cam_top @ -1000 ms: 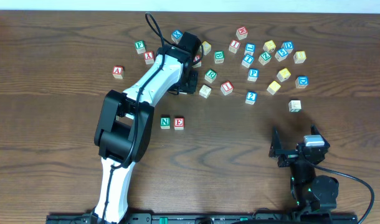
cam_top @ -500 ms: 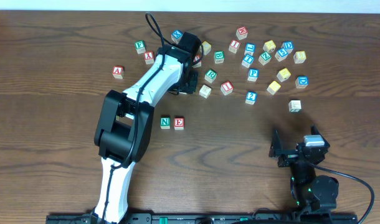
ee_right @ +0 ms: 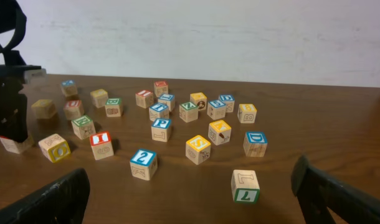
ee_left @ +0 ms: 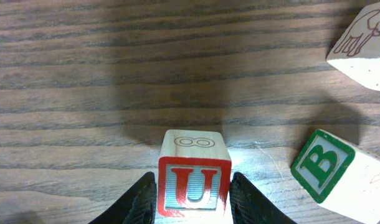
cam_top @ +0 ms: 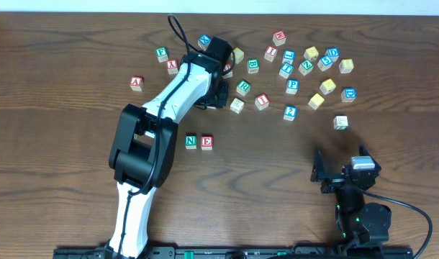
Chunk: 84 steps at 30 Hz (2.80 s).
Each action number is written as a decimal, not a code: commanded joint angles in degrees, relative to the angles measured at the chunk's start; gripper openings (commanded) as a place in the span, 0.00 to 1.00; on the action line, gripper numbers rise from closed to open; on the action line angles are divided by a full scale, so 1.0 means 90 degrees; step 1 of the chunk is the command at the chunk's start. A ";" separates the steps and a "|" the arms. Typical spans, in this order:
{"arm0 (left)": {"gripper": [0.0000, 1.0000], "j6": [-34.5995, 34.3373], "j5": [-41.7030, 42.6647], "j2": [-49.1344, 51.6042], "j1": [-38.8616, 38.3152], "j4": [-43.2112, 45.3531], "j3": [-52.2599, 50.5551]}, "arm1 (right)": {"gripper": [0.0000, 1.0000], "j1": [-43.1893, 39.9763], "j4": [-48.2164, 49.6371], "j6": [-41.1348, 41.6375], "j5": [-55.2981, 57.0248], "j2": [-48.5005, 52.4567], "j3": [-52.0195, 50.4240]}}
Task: Spell out NEURIPS
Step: 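Lower the left gripper around the red U block and close, then lift the red U block and carry it toward the E block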
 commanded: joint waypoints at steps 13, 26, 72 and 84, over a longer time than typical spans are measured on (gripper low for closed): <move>0.38 0.0012 -0.0058 0.0107 0.0007 0.0041 0.0177 | 0.99 -0.0053 -0.0029 0.0087 0.0005 -0.0027 -0.0007; 0.38 0.0012 -0.0058 0.0168 0.0010 0.0036 0.0177 | 0.99 -0.0053 -0.0029 0.0087 0.0005 -0.0027 -0.0007; 0.27 0.0066 -0.0056 -0.1180 0.0010 -0.0114 0.0202 | 0.99 -0.0051 -0.0029 0.0087 0.0005 -0.0027 -0.0007; 0.19 -0.0148 -0.0056 -0.2013 -0.0367 -0.0916 0.0202 | 0.99 -0.0051 -0.0029 0.0087 0.0005 -0.0027 -0.0007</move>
